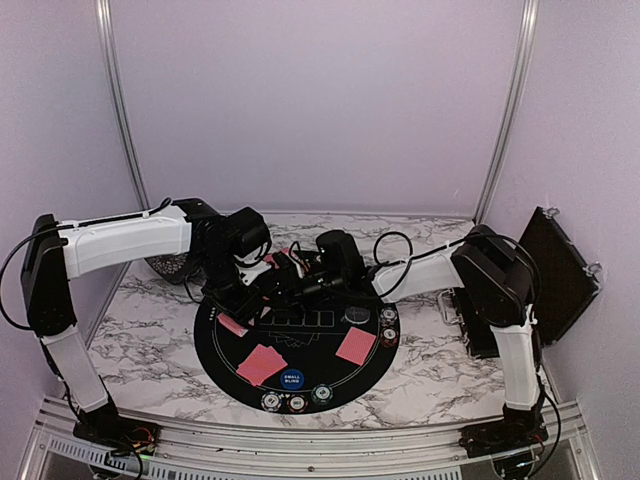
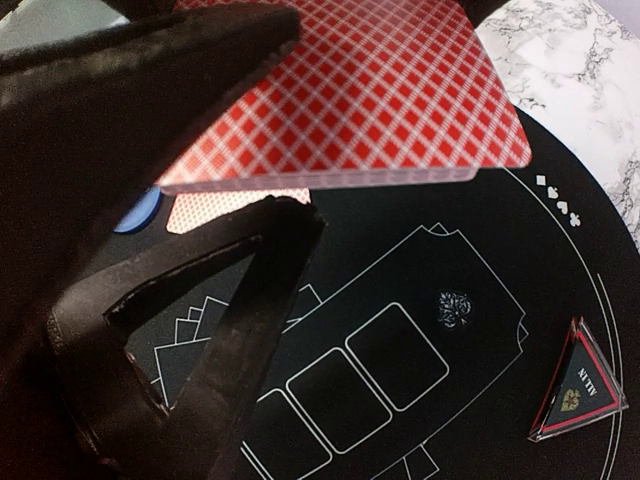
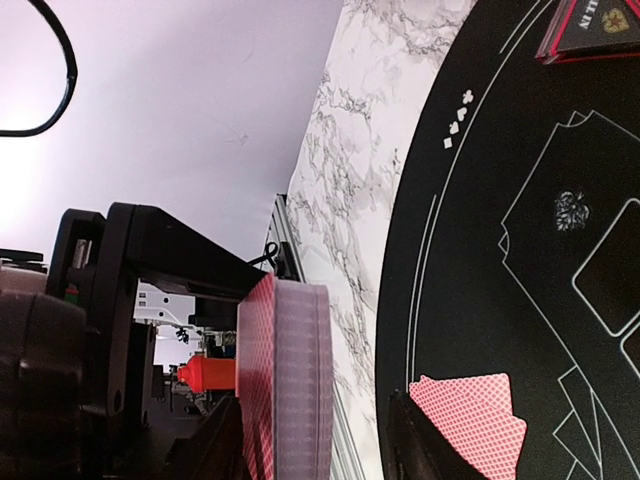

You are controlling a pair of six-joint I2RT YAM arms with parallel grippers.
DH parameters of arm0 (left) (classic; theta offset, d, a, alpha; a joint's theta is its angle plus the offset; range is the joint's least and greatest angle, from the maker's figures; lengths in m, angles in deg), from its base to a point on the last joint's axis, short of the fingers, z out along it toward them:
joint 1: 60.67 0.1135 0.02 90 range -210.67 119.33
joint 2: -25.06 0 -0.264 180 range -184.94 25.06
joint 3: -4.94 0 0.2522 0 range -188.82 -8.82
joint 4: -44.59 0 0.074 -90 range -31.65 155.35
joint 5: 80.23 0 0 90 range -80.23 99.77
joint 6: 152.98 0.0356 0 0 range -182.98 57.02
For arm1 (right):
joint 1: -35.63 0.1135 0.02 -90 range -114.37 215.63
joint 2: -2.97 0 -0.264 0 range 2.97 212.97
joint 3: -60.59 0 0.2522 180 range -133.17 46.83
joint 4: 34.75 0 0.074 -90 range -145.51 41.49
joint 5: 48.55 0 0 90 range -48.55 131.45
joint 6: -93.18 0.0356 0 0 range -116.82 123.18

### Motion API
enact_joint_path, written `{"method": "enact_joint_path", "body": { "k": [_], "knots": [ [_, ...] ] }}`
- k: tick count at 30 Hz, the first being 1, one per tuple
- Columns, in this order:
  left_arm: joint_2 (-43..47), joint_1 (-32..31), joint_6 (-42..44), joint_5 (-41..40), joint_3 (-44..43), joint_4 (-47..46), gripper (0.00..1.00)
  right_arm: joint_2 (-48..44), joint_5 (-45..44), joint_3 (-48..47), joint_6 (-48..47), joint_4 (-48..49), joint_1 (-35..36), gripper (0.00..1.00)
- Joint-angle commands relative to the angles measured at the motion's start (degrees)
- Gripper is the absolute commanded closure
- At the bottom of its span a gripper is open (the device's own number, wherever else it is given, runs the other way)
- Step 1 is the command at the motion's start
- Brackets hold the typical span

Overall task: Distribute texas hold em gaming equipment
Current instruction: Distribute the poker card in the big blind area.

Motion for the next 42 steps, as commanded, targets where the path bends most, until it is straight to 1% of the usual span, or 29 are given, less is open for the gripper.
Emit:
{"method": "enact_joint_path", "body": {
  "k": [1,5,14,22,42],
  "knots": [
    [2.41,0.19,0.30,-0.14,-1.43,-0.45,0.43,0.68,0.00,-1.68,-0.20,1.14,-0.07,0.55],
    [2.50,0.15,0.46,-0.18,-1.33,-0.43,0.43,0.18,-0.68,-1.48,-1.30,-0.52,-0.51,0.58],
    [2.69,0.14,0.61,-0.20,-1.16,-0.56,0.43,-1.37,-2.05,-0.66,-2.89,-2.85,-1.43,0.59],
    [2.85,0.15,0.62,-0.20,-0.90,-0.58,0.43,-2.44,-2.47,-0.34,-3.52,-3.49,-1.64,0.61],
    [2.95,0.22,0.48,-0.30,-0.36,-0.62,0.43,-5.12,-2.91,1.01,-3.63,-2.67,-1.80,0.62]
  ]
}}
